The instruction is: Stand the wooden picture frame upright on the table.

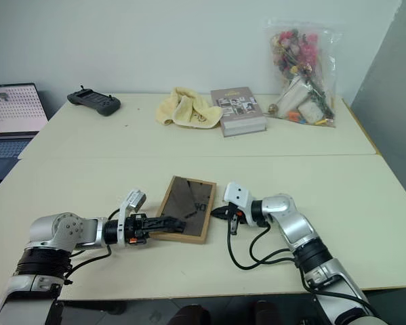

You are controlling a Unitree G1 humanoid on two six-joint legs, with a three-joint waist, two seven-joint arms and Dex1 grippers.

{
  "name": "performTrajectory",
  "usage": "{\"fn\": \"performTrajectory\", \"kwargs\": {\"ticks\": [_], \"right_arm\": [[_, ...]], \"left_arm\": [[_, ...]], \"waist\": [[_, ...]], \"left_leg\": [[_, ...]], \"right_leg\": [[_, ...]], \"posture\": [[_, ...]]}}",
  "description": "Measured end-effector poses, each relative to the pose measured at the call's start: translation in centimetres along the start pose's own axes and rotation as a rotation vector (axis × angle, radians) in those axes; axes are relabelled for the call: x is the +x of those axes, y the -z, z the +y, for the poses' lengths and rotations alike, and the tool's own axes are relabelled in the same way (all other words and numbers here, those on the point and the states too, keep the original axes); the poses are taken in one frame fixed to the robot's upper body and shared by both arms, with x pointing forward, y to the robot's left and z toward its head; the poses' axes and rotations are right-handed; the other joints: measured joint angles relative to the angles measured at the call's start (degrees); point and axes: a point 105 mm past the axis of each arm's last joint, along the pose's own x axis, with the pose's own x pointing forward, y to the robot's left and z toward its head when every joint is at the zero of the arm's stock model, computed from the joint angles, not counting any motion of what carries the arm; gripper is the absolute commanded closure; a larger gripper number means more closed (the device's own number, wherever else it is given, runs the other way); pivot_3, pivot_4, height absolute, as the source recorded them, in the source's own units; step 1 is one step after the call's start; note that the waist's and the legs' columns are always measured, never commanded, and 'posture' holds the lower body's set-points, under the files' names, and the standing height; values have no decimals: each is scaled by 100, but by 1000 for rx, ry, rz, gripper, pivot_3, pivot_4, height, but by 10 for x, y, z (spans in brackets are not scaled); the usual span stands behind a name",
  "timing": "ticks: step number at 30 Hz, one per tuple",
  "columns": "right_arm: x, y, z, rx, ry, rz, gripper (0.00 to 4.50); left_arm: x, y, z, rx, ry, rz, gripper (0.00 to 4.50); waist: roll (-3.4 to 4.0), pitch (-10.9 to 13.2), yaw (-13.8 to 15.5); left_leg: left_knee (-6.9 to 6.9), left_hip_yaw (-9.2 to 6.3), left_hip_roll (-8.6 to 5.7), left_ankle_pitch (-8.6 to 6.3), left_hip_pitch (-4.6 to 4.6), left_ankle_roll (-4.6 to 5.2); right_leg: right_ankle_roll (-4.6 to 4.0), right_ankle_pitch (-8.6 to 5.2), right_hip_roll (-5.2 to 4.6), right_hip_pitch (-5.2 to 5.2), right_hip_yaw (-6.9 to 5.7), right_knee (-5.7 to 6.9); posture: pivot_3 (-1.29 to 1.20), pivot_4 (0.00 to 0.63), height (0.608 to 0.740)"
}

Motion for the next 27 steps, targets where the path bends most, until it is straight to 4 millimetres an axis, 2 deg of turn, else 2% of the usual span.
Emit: {"fn": "performTrajectory", "kwargs": {"ticks": [4, 6, 9, 13, 14, 15, 17, 22, 24, 27], "right_arm": [[-12, 0, -7, -13, 34, 6, 4500], [-21, -3, -12, -33, 57, 5, 4500], [-35, -6, -22, -49, 99, 6, 4500], [-47, -16, -38, -64, 144, 0, 4500], [-51, -24, -45, -59, 163, -17, 4312], [-57, -42, -55, -46, 186, -59, 4088], [-62, -62, -61, 5, 188, -120, 3726], [-65, -129, -62, 138, 98, -332, 2617], [-64, -139, -61, 168, 77, -356, 2126], [-58, -139, -59, 188, 59, -346, 1496]], "left_arm": [[-1, -3, 1, 7, -20, 0, 2229], [-1, -3, -1, 6, -22, 1, 2732], [-1, -7, -16, 24, 19, 0, 3248], [1, -11, -31, 47, 36, -10, 3249], [3, -13, -36, 55, 48, -15, 3249], [5, -17, -44, 69, 65, -25, 3249], [6, -23, -54, 87, 86, -50, 3249], [11, -42, -84, 181, 152, -139, 3249], [12, -44, -89, 201, 157, -166, 3249], [15, -43, -94, 240, 145, -172, 3249]], "waist": [[-1, 1, -19], [-2, 2, -22], [-6, 4, -22], [-8, 11, -38], [-9, 11, -40], [-10, 11, -45], [-11, 11, -62], [-13, 11, -91], [-14, 10, -97], [-14, 10, -97]], "left_leg": [[0, 0, 1, 0, -5, 0], [0, -2, 2, 0, -8, 0], [0, -3, 3, 0, -12, 0], [1, -3, 4, 0, -18, 0], [1, -4, 4, 1, -19, -1], [1, -5, 6, 1, -18, -2], [1, -9, 7, 11, -22, -20], [1, -9, 6, 13, -26, -24], [1, -8, 6, 13, -28, -24], [0, -6, 4, 13, -31, -24]], "right_leg": [[0, 0, 1, -5, 1, 0], [0, 0, 2, -7, 0, -1], [0, 0, 2, -9, -1, -3], [0, 0, 2, -15, 0, -1], [0, 0, 2, -15, -1, -1], [0, 0, 4, -15, -3, -2], [0, 0, 4, -18, -5, -3], [-1, 0, 4, -20, 0, -6], [-1, 1, 3, -20, 0, -9], [-1, 1, 1, -22, -1, -9]], "posture": [[0, 150, 740], [0, 150, 740], [0, 150, 740], [0, 150, 740], [0, 150, 740], [0, 150, 740], [0, 150, 740], [0, 150, 740], [0, 150, 740], [0, 150, 740]]}}
